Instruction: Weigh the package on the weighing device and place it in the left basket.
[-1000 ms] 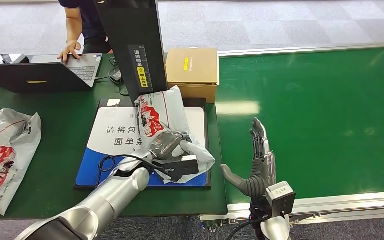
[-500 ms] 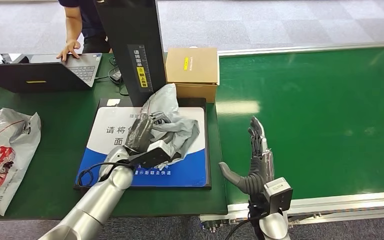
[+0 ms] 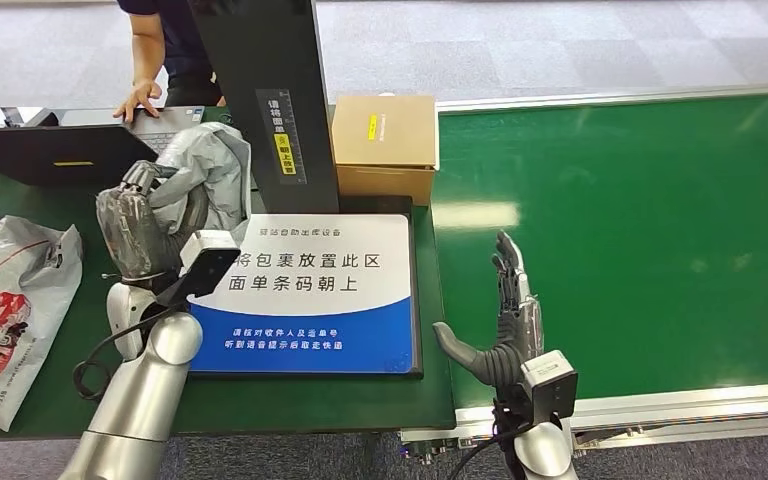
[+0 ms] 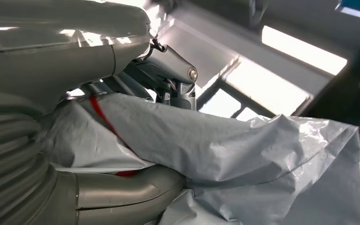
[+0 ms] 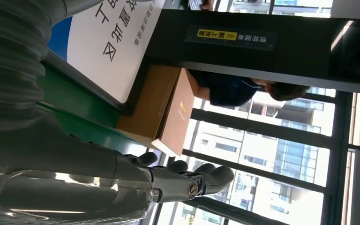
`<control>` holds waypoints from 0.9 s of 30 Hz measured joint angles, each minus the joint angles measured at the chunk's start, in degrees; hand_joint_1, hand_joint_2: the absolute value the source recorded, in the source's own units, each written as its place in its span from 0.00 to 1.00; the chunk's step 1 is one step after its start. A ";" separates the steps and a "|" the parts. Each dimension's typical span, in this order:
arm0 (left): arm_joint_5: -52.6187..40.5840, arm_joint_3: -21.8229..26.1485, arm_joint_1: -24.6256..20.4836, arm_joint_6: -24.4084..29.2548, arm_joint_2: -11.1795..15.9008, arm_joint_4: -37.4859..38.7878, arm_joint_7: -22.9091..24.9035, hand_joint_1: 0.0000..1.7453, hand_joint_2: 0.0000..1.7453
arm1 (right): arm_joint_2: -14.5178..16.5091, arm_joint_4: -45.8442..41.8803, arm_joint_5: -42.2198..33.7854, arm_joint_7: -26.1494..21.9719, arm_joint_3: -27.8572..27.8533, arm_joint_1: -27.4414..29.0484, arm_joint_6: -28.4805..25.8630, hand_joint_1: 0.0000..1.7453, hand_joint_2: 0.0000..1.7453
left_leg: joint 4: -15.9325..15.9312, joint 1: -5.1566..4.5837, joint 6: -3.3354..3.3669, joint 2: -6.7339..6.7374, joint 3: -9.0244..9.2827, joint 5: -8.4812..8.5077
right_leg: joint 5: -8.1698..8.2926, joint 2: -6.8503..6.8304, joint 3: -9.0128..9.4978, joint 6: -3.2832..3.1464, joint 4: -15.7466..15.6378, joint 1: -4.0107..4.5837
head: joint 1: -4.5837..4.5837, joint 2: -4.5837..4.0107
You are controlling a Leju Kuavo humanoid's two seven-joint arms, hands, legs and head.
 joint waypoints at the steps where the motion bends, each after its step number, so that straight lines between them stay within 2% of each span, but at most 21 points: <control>1: -2.25 1.34 -0.03 0.31 -0.24 -0.74 0.27 1.00 1.00 | 0.01 -0.02 0.15 0.08 0.20 0.00 -0.10 0.00 1.00 | 0.00 0.00 0.00 0.00 0.00 0.00 | 0.00 0.00 0.00 0.00 0.00 0.00 | -0.01 0.00; 9: -15.34 17.45 -1.58 0.48 -6.55 -9.09 -5.58 1.00 1.00 | 0.38 -0.10 0.77 0.82 2.20 -0.15 -1.62 0.00 1.00 | 0.00 0.00 0.00 0.01 -0.03 0.00 | 0.00 0.01 -0.01 0.00 0.01 0.00 | -0.01 0.00; 15: -22.05 29.92 -3.90 0.47 -11.14 -17.39 -14.34 1.00 1.00 | 0.47 0.36 0.65 1.00 3.36 -1.26 -2.55 0.00 1.00 | 0.00 0.00 0.00 0.01 -0.02 0.00 | 0.00 0.00 -0.02 0.00 0.01 0.00 | 0.00 0.00; 17: -24.52 32.81 -5.02 0.46 -11.80 -18.61 -13.75 1.00 1.00 | 0.47 0.57 0.31 0.95 3.62 -1.35 -3.44 0.00 1.00 | 0.00 0.00 0.00 0.00 -0.01 0.01 | 0.00 0.00 -0.02 0.00 0.01 0.00 | -0.01 0.00; 19: -27.45 34.24 -5.89 0.46 -11.67 -18.98 -9.45 1.00 1.00 | 0.47 0.71 -0.05 0.84 3.80 -1.36 -4.06 0.00 1.00 | 0.00 0.00 -0.01 0.00 0.00 0.01 | 0.00 0.00 -0.01 0.00 0.01 0.00 | -0.01 0.00; 22: -31.40 33.48 -6.39 0.45 -9.14 -18.51 2.55 1.00 1.00 | 0.47 0.83 -0.57 0.77 4.18 -1.41 -4.62 0.00 1.00 | -0.01 0.01 -0.03 0.01 0.01 0.03 | 0.00 0.01 -0.03 -0.01 0.02 0.01 | 0.01 0.00; 24: -32.47 30.54 -6.89 0.43 -5.07 -16.59 14.25 1.00 1.00 | 0.47 0.92 -0.78 0.77 4.51 -1.55 -4.88 0.00 1.00 | 0.00 0.02 -0.07 0.03 0.01 0.05 | 0.02 0.04 -0.09 -0.04 0.04 0.03 | -0.01 0.00; 27: -32.85 22.57 -8.99 0.41 3.04 -11.44 30.54 1.00 1.00 | 0.47 1.02 -0.81 0.77 4.94 -1.87 -4.86 0.00 1.00 | 0.00 0.09 -0.16 -0.06 -0.06 0.13 | 0.02 -0.06 -0.13 -0.08 0.06 0.12 | -0.02 0.00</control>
